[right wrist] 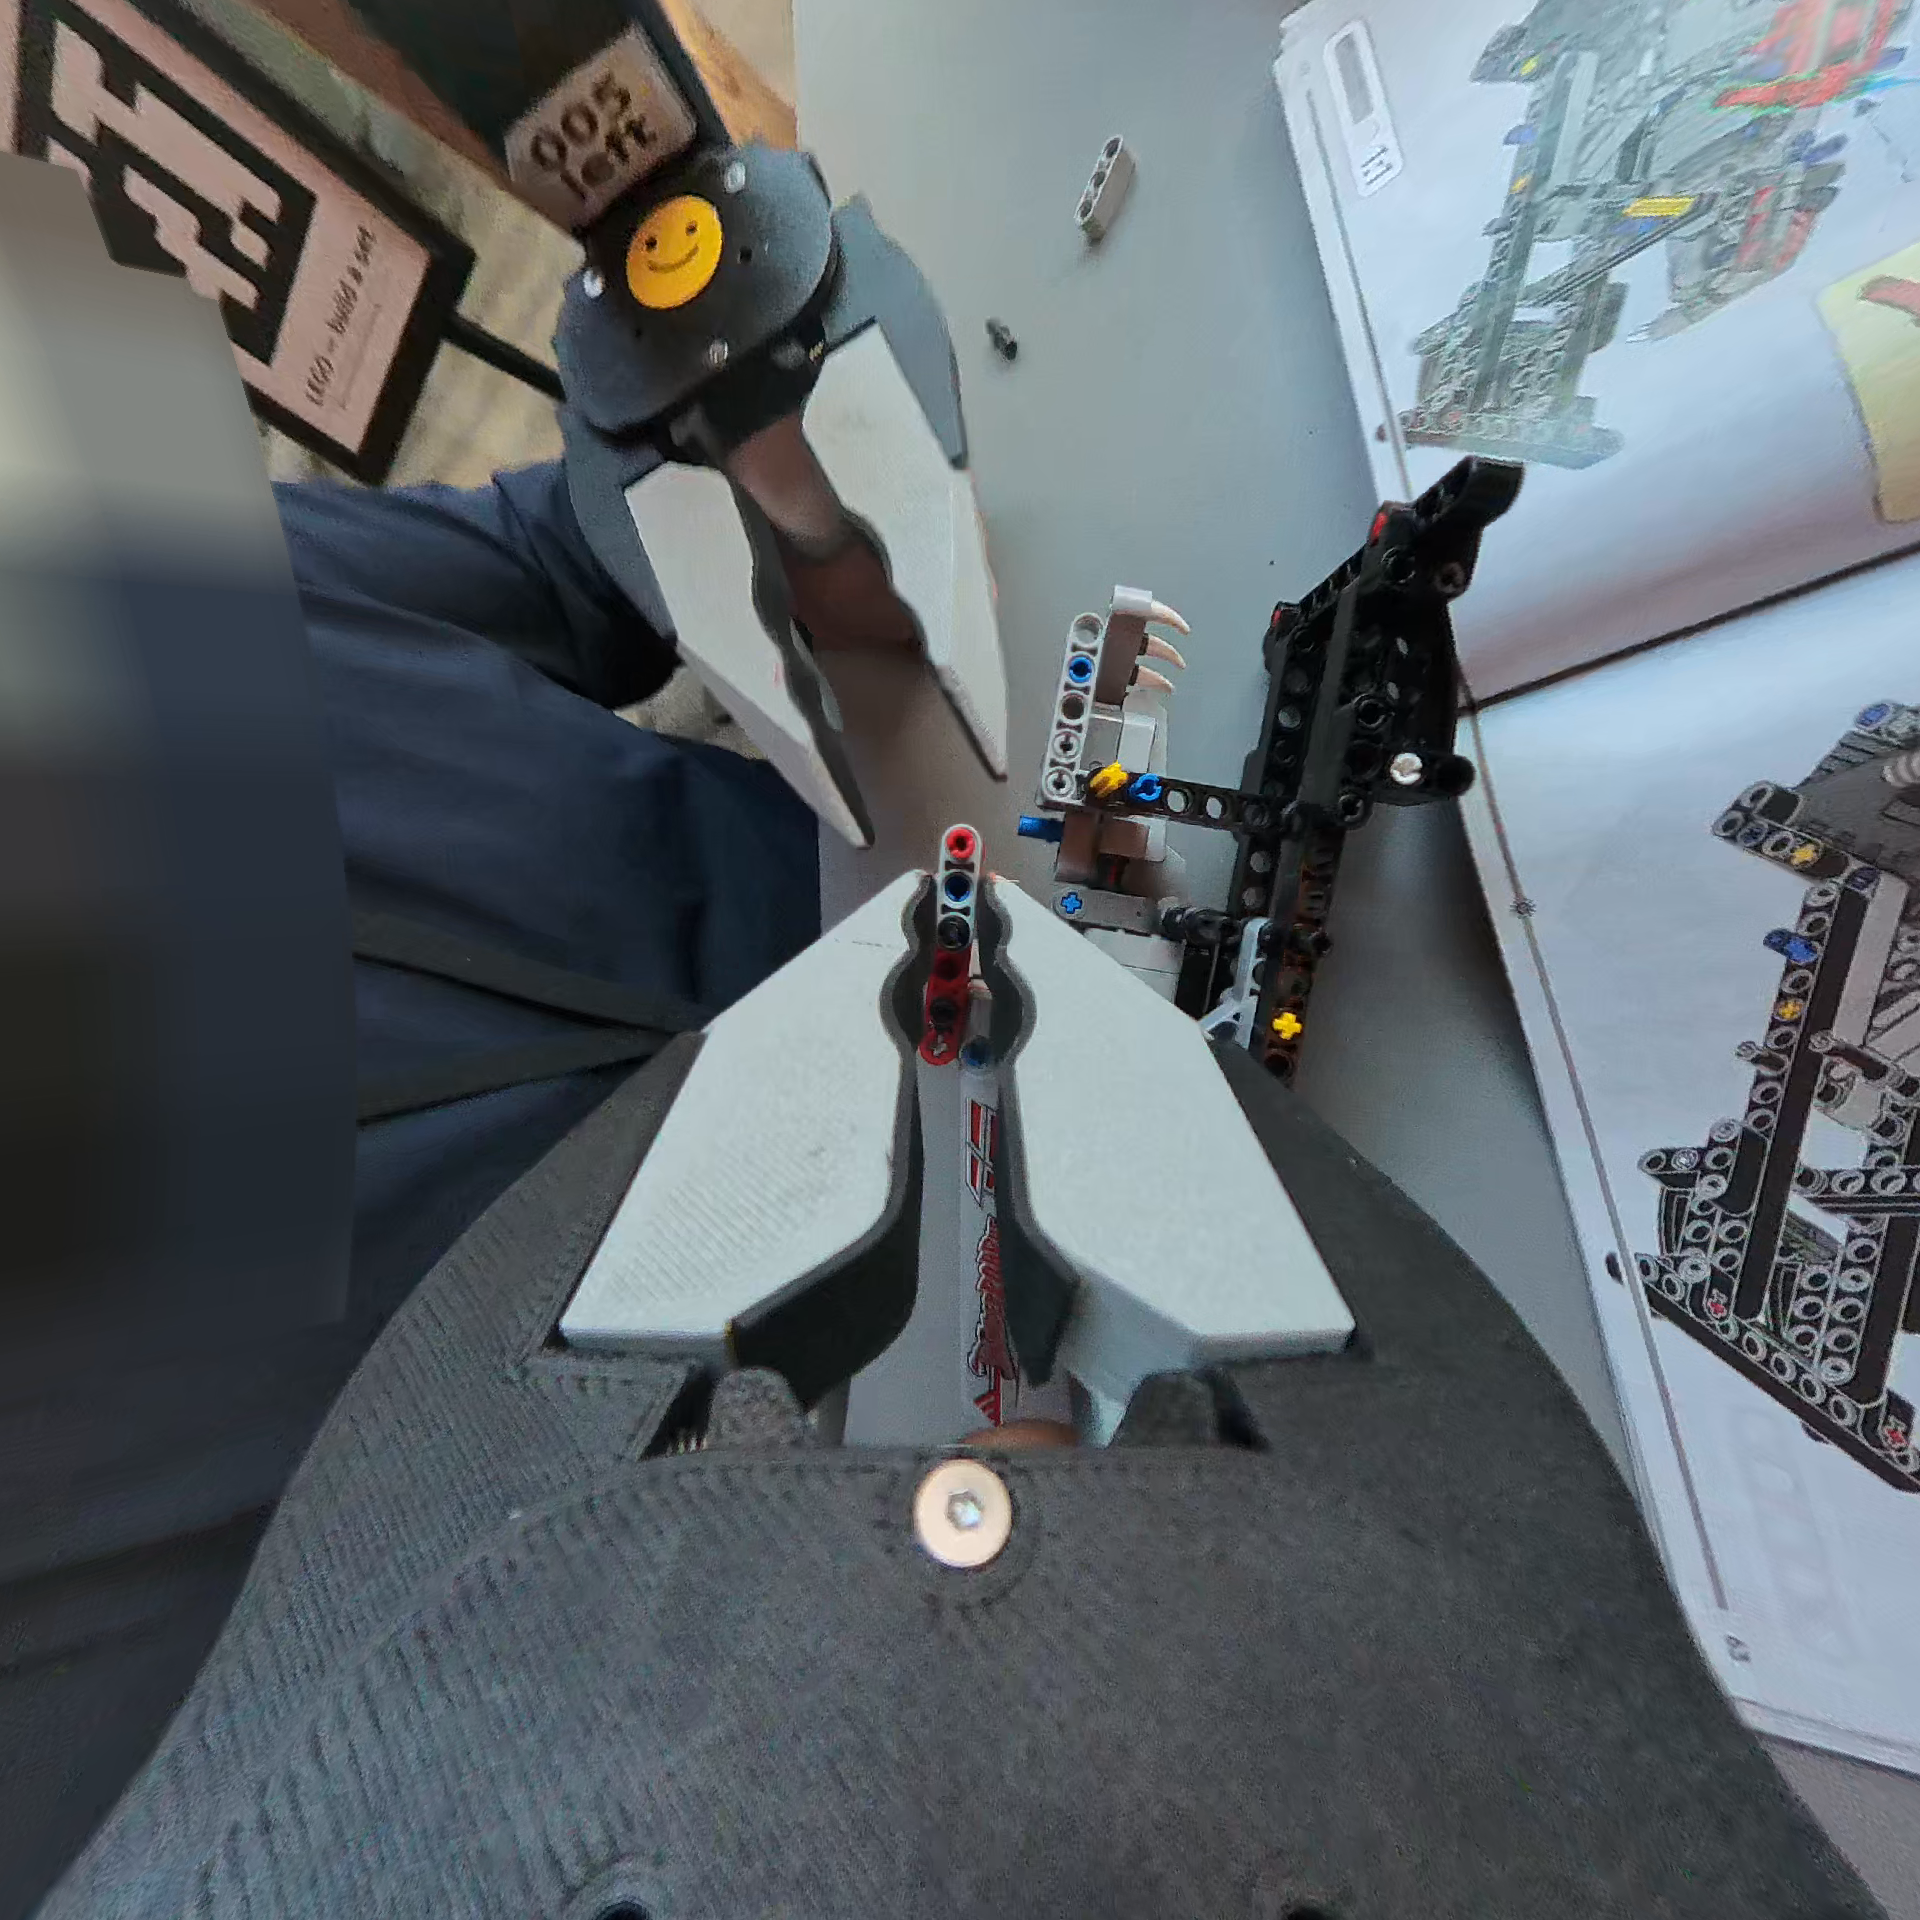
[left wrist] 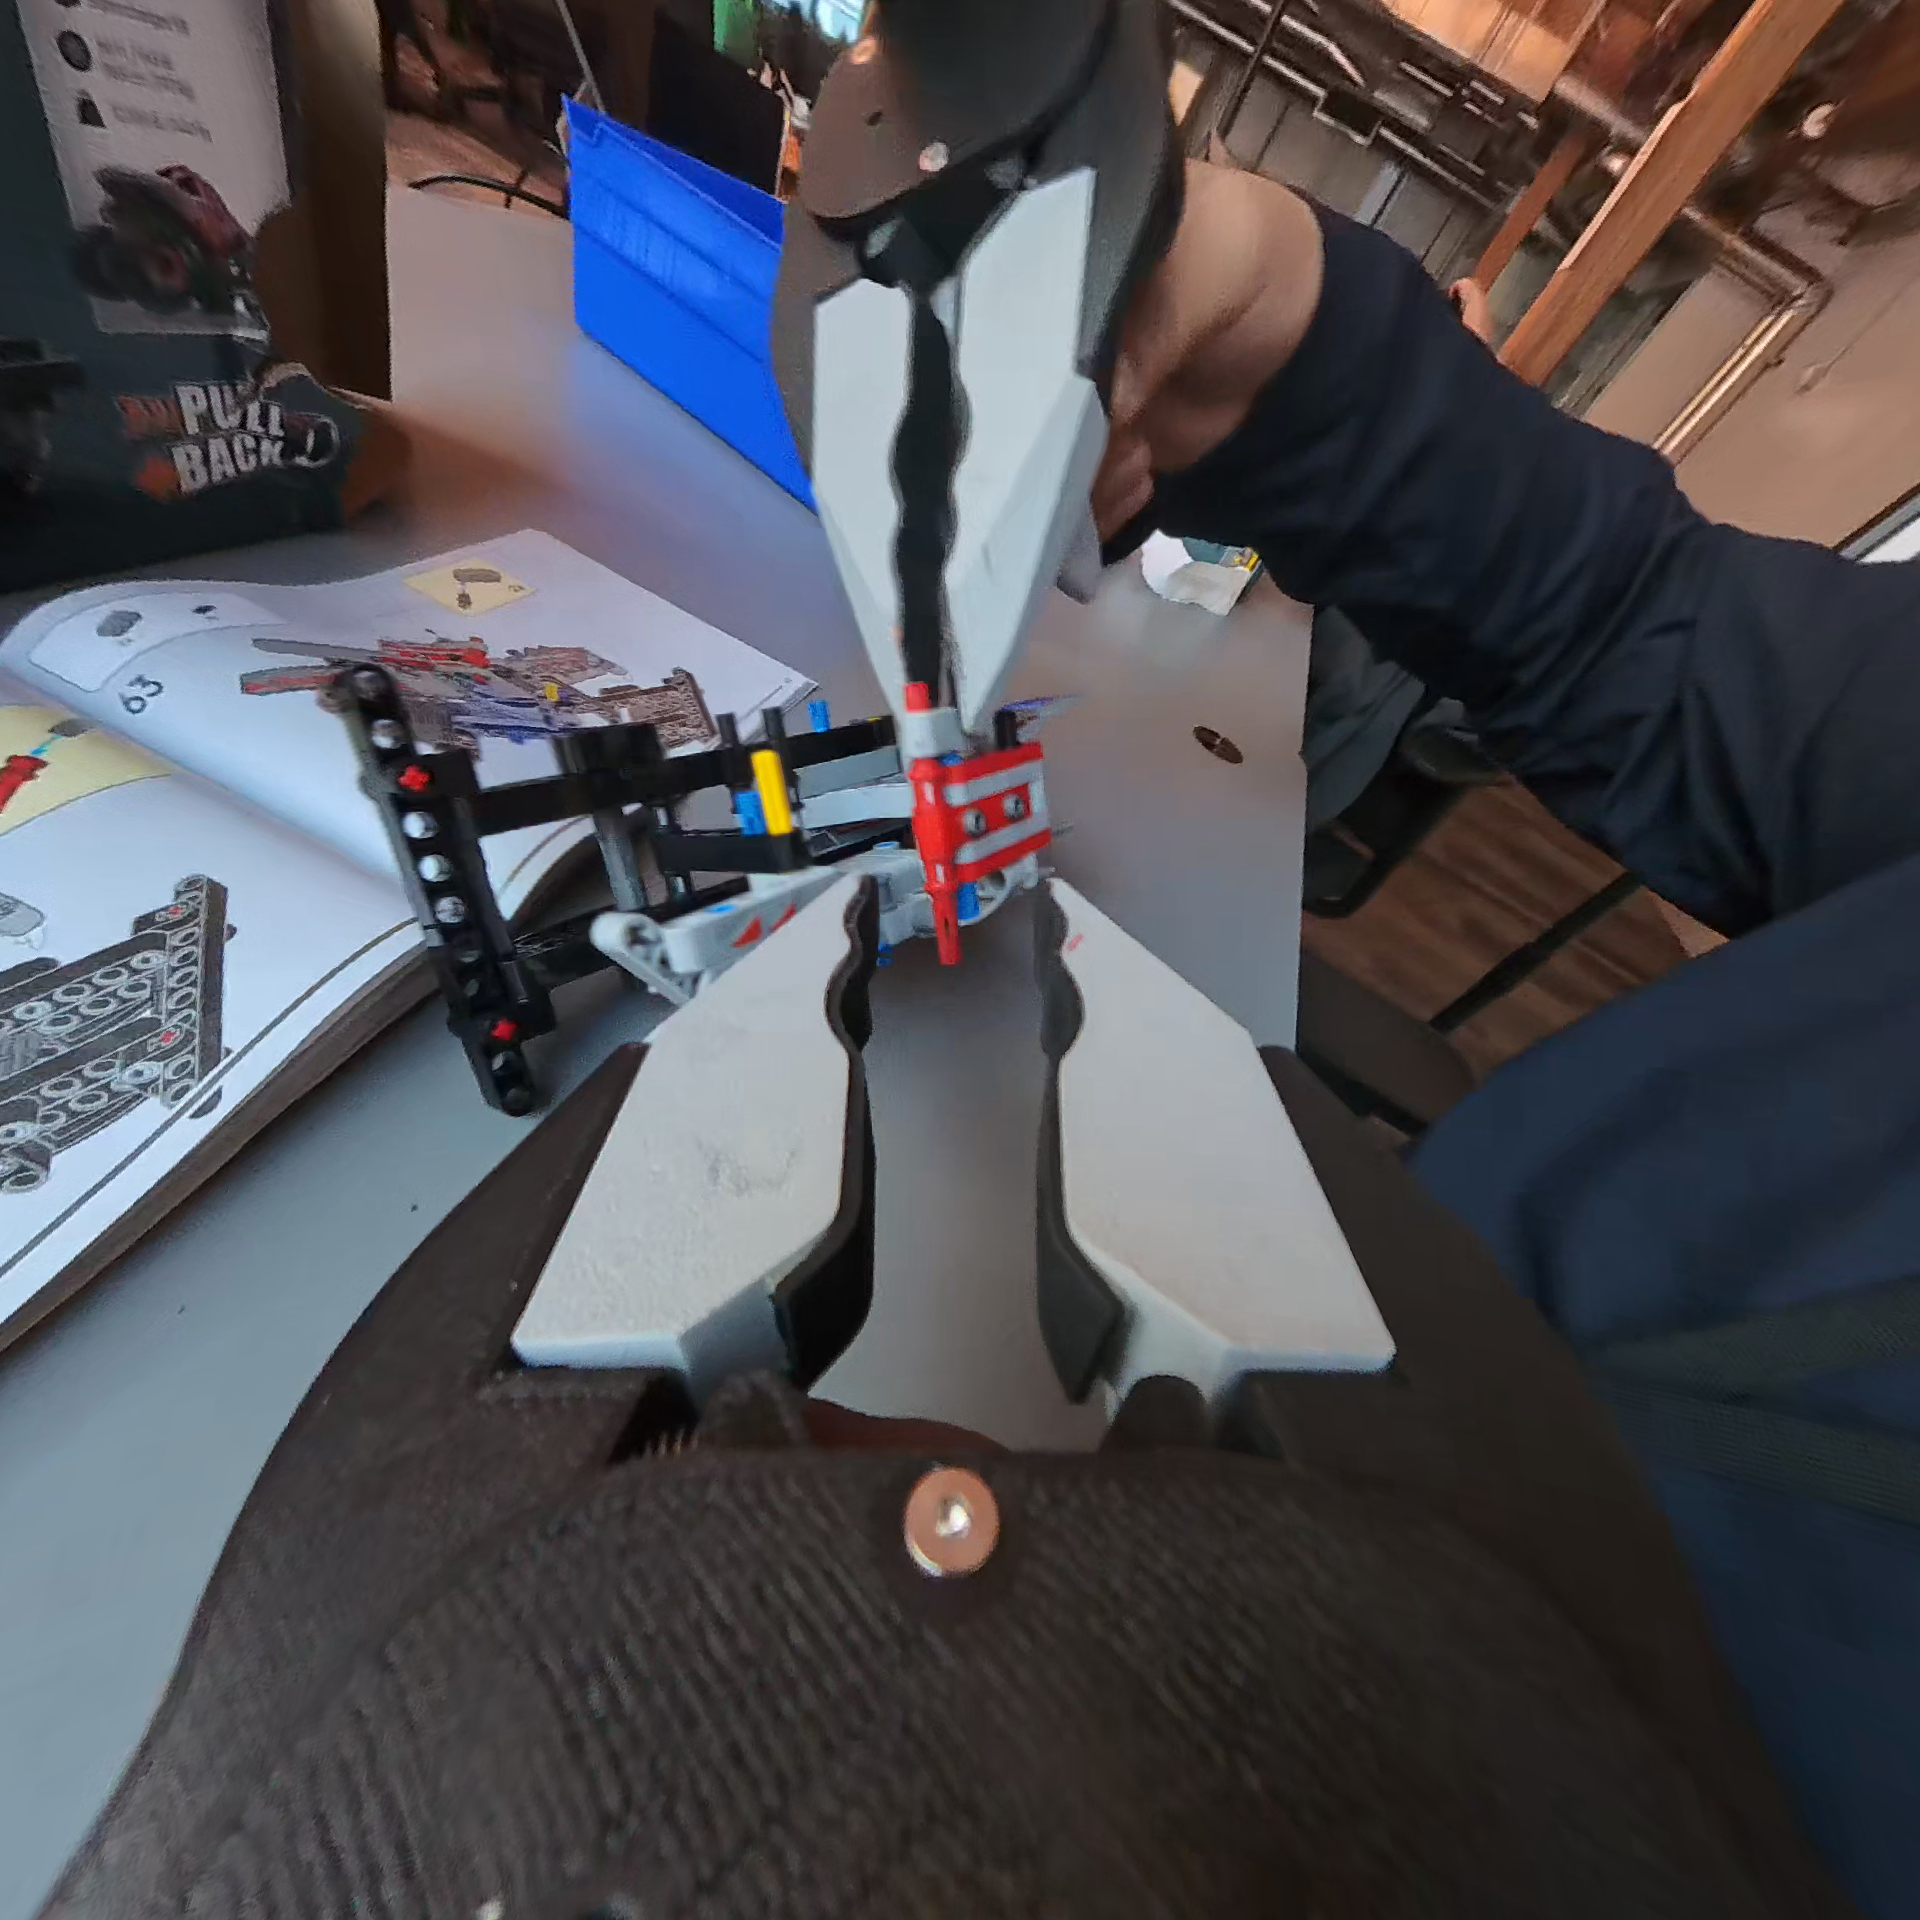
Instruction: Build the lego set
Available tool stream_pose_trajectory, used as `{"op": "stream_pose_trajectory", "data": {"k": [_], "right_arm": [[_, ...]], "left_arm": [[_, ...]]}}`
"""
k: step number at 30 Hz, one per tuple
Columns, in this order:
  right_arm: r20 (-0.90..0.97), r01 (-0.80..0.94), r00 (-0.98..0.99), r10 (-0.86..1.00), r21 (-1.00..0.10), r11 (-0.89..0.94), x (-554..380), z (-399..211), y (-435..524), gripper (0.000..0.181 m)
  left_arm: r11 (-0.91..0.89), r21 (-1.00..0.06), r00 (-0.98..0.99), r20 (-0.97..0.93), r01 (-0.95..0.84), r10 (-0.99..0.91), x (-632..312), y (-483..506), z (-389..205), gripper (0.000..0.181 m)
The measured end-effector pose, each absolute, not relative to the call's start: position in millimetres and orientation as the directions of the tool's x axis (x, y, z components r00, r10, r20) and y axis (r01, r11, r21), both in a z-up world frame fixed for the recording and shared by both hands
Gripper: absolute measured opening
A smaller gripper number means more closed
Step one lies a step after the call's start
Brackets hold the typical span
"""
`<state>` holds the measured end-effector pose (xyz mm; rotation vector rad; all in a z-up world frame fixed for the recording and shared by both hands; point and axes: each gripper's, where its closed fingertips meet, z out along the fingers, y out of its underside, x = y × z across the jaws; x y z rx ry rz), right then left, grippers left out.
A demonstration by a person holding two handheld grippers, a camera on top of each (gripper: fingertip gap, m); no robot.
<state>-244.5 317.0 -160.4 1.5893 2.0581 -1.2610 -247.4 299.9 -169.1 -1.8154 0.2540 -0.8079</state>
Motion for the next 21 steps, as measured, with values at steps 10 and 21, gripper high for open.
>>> {"op": "stream_pose_trajectory", "data": {"k": [10,21], "right_arm": [[-0.164,0.740,-0.549,0.820,-0.551,0.385,-228,-186,297,0.005],[-0.037,0.664,-0.509,0.860,-0.653,0.365,-207,-182,303,0.011]], "left_arm": [[-0.408,-0.909,0.748,0.213,-0.084,-0.629,-230,296,-187,0.028],[-0.398,-0.856,0.698,0.062,-0.330,-0.713,-219,296,-203,0.003]]}}
